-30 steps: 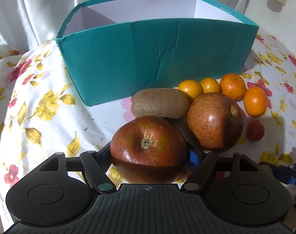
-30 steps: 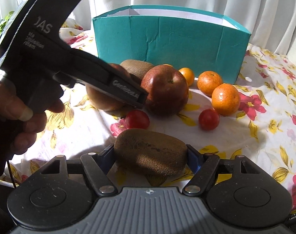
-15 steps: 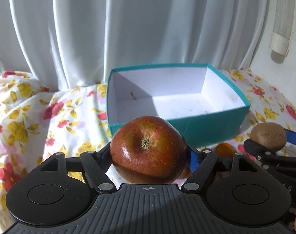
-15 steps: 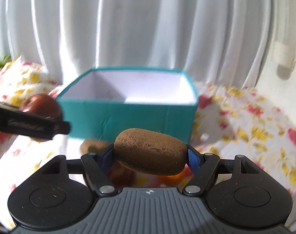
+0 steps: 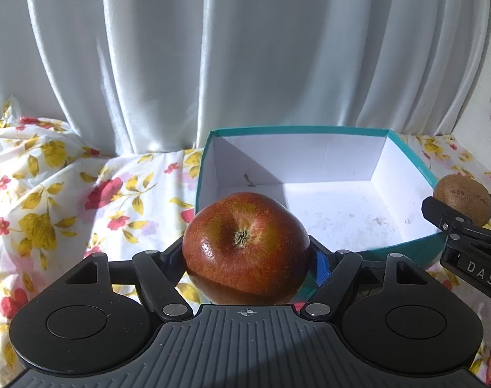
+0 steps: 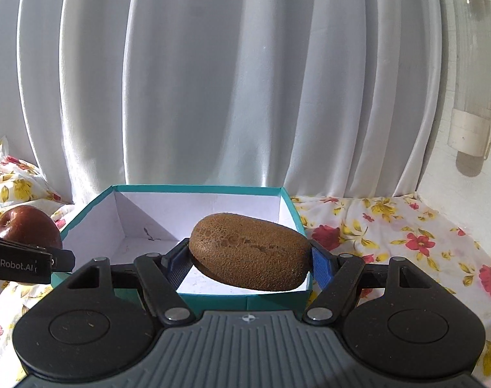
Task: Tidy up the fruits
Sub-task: 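Carry the apple and kiwi over the teal box and open both tools to drop them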
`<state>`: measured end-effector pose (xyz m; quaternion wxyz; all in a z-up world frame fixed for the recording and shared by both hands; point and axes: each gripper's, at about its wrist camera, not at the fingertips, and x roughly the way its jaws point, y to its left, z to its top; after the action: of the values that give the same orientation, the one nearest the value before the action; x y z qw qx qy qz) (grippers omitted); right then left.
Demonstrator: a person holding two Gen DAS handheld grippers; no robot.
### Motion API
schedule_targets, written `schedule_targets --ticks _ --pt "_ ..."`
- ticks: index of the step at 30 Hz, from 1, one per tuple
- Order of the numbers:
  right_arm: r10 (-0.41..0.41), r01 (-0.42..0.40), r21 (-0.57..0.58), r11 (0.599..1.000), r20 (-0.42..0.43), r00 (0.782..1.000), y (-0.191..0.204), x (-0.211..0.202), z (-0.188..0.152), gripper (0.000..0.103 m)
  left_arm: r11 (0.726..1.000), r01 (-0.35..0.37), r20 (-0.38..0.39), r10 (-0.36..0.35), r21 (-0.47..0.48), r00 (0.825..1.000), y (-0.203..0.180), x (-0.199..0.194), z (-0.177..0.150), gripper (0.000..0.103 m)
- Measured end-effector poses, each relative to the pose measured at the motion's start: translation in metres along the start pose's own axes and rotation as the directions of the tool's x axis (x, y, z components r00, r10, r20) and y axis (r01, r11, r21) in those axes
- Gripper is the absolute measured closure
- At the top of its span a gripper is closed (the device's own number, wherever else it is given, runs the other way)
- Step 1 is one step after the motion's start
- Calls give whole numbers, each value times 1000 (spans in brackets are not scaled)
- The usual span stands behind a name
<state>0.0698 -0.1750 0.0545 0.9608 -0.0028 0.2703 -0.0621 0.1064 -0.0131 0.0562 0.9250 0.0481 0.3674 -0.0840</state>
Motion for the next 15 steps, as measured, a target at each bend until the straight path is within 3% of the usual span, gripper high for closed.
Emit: schedule_targets --ticks 15 --pt "16 -19 -46 999 -66 998 8 44 -16 29 1000 -20 -6 20 11 1000 -12 32 7 25"
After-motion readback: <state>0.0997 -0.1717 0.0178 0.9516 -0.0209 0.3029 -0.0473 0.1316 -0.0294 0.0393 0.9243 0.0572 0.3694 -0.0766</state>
